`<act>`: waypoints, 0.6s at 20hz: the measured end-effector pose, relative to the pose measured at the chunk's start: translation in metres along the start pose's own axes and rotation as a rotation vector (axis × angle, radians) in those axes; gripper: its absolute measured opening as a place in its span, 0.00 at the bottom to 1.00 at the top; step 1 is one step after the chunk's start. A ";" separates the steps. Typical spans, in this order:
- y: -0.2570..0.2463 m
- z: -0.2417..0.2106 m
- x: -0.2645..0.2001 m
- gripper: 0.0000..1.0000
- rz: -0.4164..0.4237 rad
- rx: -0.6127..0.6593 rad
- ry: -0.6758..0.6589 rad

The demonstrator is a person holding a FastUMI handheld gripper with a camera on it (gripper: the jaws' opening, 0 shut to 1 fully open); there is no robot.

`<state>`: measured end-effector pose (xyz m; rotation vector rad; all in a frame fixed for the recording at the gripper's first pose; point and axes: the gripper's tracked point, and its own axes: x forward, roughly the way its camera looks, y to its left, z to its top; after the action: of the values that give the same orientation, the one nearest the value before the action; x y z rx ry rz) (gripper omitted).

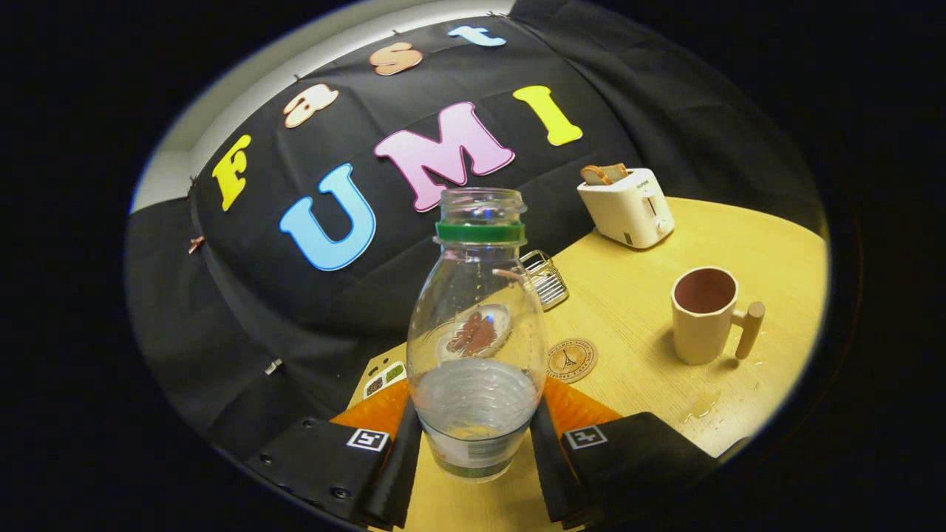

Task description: Take the bottle from table, then pour the juice into the cup, finally place the bottle on the coaster

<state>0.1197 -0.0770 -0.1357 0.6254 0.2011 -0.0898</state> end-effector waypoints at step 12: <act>-0.057 0.016 0.015 0.71 -0.049 0.335 0.059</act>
<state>0.1291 -0.1326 -0.1588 0.9581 0.2614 -0.1545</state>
